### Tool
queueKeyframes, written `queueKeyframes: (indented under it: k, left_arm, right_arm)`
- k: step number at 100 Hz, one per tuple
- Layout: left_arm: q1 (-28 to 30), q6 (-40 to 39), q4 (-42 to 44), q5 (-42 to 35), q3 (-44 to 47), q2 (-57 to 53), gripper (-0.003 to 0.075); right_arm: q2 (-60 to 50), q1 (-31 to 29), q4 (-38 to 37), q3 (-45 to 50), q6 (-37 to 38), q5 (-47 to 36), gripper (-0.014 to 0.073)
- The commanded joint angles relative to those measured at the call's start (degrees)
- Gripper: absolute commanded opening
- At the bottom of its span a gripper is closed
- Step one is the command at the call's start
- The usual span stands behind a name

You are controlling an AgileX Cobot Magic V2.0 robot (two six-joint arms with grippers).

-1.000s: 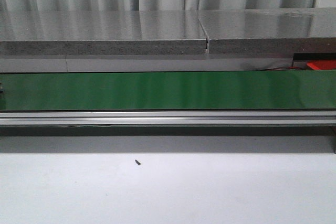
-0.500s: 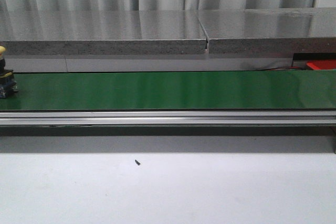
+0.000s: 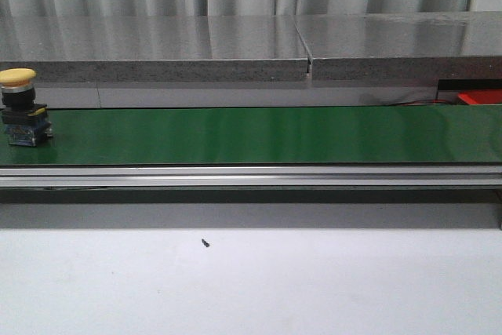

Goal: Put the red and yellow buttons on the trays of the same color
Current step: 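Lift the yellow button with the left gripper and set it on the belt, then grasp a red push-button with the left gripper and set it on the belt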

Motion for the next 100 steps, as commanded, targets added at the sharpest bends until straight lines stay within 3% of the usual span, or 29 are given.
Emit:
queueKeyframes:
  k: [1, 11, 30, 44, 100]
  left_arm:
    - [0.09, 0.05, -1.14, -2.80, -1.63, -1.77, 0.0524]
    - [0.09, 0.05, -1.86, -4.06, -1.63, -0.89, 0.0489]
    - [0.09, 0.05, -1.86, -4.36, -1.63, -0.38, 0.0317]
    - [0.09, 0.05, -1.86, -4.42, -1.63, -0.38, 0.0235]
    - [-1.28, 0.14, -0.85, 1.90, -1.63, -15.38, 0.0230]
  right_arm:
    - [-1.24, -0.04, -0.70, -0.84, -0.01, -4.48, -0.0067]
    - [-1.24, -0.04, -0.70, -0.84, -0.01, -4.48, -0.0067]
    - [-1.24, -0.04, -0.70, -0.84, -0.01, -4.48, -0.0067]
    - [-1.24, -0.04, -0.70, -0.84, -0.01, -4.48, -0.0067]
    - [-1.24, -0.04, -0.70, -0.84, -0.01, -4.48, -0.0067]
